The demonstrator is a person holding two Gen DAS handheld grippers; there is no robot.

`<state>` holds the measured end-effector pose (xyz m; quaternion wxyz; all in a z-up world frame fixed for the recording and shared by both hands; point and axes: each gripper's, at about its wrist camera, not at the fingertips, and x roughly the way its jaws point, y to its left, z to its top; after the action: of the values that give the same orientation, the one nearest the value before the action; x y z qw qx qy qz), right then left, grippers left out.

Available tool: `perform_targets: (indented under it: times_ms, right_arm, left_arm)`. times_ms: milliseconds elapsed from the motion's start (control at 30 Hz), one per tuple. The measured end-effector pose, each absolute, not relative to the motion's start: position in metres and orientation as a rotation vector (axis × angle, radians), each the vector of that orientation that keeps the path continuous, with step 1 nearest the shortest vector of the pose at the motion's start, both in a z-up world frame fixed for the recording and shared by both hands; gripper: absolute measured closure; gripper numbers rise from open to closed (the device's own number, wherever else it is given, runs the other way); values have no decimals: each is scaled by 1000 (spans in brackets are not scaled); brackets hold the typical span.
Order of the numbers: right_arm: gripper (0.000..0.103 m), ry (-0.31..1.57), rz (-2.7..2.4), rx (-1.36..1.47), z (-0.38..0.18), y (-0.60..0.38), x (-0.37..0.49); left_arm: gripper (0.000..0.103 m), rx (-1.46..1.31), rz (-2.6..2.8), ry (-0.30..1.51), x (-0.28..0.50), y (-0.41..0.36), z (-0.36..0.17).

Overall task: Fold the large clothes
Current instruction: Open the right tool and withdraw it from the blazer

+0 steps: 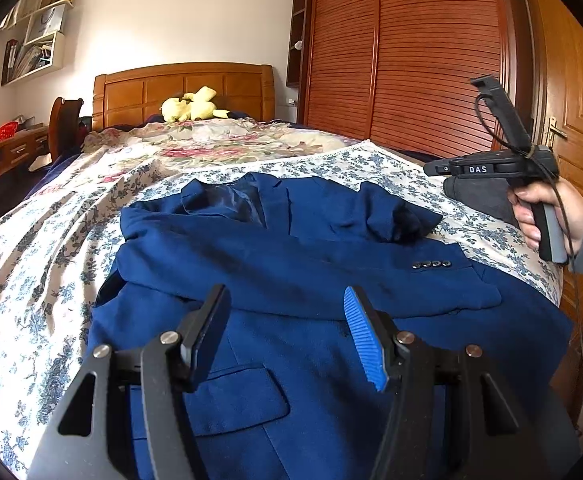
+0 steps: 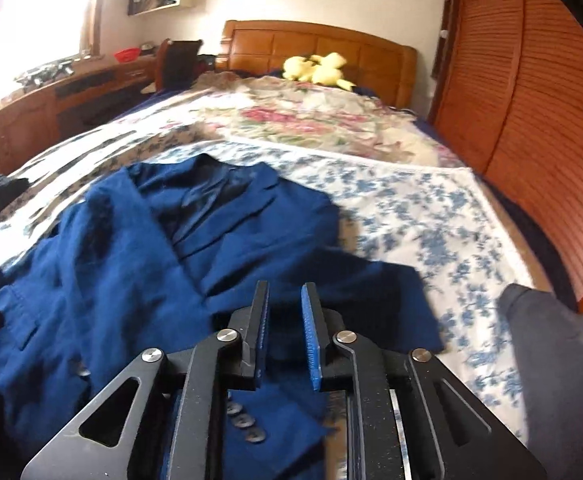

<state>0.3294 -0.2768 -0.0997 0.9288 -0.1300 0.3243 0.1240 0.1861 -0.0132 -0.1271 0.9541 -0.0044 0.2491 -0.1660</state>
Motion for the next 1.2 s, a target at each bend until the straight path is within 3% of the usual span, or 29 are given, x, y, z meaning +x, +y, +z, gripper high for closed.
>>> perform_targets:
  times_ms: [67,200,433,1200]
  right_arm:
    - [78,673,216,-262,-102,-287,336]
    - [56,702,144,-226,-112,-313,351]
    - [47,797,46,-160,-144,-352,376]
    - [39,983,-115,-11,-204,-417,423]
  left_arm:
    - [45,-6,-336,509,186,-13,-128]
    - [45,-9,-335,509,187,-12,-128]
    - [45,-9,-334,516,188,-12,-130]
    - [45,-6,-347,539,195,-15,-137]
